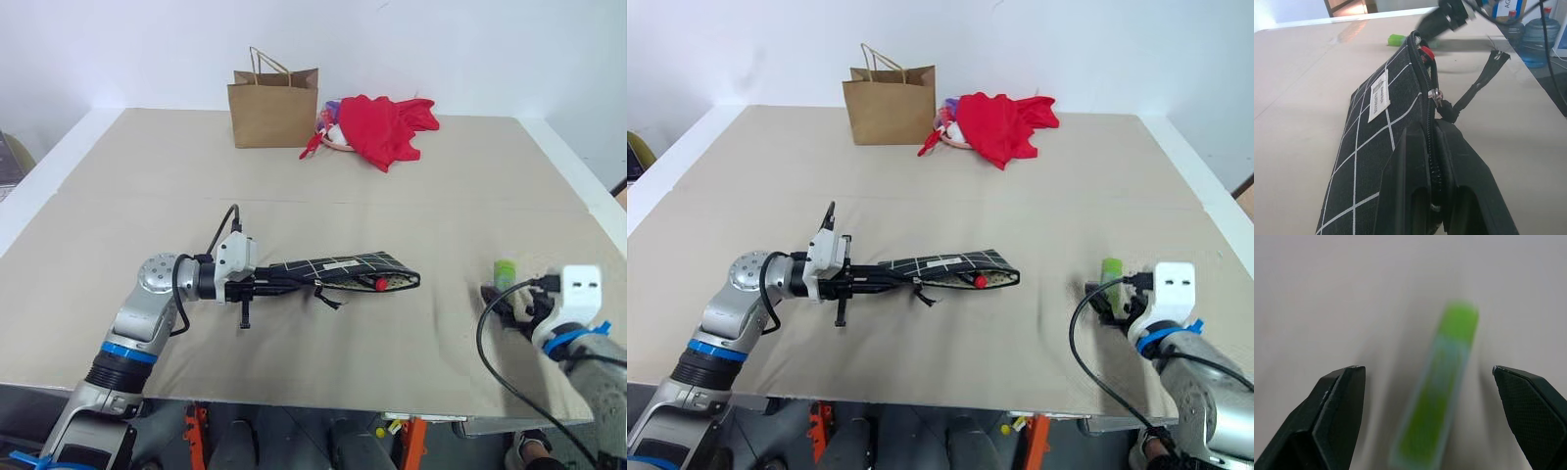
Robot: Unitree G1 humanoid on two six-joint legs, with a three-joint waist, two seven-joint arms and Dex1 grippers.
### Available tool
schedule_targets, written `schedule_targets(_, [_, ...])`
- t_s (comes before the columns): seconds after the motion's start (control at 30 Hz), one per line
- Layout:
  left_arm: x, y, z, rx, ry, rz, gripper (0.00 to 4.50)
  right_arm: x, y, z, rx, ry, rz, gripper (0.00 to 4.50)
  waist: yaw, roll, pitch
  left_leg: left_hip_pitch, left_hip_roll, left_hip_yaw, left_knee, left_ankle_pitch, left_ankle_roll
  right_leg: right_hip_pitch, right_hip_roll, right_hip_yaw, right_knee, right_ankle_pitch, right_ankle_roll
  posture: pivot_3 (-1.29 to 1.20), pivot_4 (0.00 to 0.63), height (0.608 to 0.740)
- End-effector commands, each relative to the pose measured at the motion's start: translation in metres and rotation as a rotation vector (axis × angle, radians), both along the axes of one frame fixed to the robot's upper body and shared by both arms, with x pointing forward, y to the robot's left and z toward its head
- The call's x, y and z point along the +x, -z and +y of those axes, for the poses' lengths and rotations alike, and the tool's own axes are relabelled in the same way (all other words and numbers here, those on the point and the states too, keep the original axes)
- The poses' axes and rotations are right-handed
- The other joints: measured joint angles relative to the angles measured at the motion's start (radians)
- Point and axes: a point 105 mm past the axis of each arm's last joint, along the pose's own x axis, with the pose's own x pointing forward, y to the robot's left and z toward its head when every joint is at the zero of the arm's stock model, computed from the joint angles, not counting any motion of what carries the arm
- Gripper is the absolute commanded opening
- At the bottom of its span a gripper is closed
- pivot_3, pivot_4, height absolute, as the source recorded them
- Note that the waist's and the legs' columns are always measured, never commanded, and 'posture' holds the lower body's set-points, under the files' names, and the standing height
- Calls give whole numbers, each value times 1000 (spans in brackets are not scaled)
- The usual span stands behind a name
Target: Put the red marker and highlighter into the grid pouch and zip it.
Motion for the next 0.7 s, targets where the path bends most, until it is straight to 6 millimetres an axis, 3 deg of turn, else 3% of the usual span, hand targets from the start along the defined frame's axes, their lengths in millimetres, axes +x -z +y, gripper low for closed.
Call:
schedule_targets(0.03, [1,-13,2,-15,2,-59,0,-7,0,1,1,40,22,4482,-1,0,0,0,0,0,0,0,0,0,0,0,0,0,0,0,150,740])
schedule_targets(0.07, [1,-13,2,-16,3,-59,0,-8,4,-2,3,68,36,4482,-1,0,0,0,0,0,0,0,0,0,0,0,0,0,0,0,150,740])
schedule_targets(0.1, [1,-13,1,-16,3,-60,0,-10,8,-4,10,90,52,3919,-1,0,0,1,0,0,0,0,0,0,0,0,0,0,0,0,150,740])
schedule_targets(0.13, [1,-13,1,-17,4,-61,0,-10,12,-6,17,102,62,3675,-1,0,0,1,0,0,0,0,0,0,0,0,0,0,0,0,150,740])
schedule_targets(0.33, [2,-13,0,-18,5,-63,0,-7,16,-12,-1,138,68,1191,-1,-1,-1,1,0,0,0,0,0,1,0,0,0,0,0,0,150,740])
schedule_targets(0.47, [3,-14,0,-18,3,-66,0,-5,16,-13,-24,133,67,1061,-1,-2,-1,1,0,0,0,0,0,1,0,0,0,0,0,0,150,740])
schedule_targets(0.53, [3,-13,-1,-18,4,-63,0,8,2,-6,-77,33,4,1061,-2,-2,-1,1,0,0,0,0,0,1,0,0,0,1,0,0,150,740])
schedule_targets(0.57, [3,-13,-1,-17,6,-62,0,18,-15,4,-98,-65,-75,1061,-4,-2,-1,1,0,0,1,0,0,1,0,0,0,1,0,0,150,740])
schedule_targets(0.63, [2,-13,-2,-19,15,-54,0,33,-67,39,-131,-369,-275,1061,-12,1,2,1,0,1,1,1,0,1,0,1,0,1,-1,0,150,740])
schedule_targets(0.7, [2,-13,-2,-21,20,-51,0,31,-92,63,-138,-596,-349,1061,-20,5,3,2,0,4,1,2,2,0,0,4,0,3,1,0,150,740])
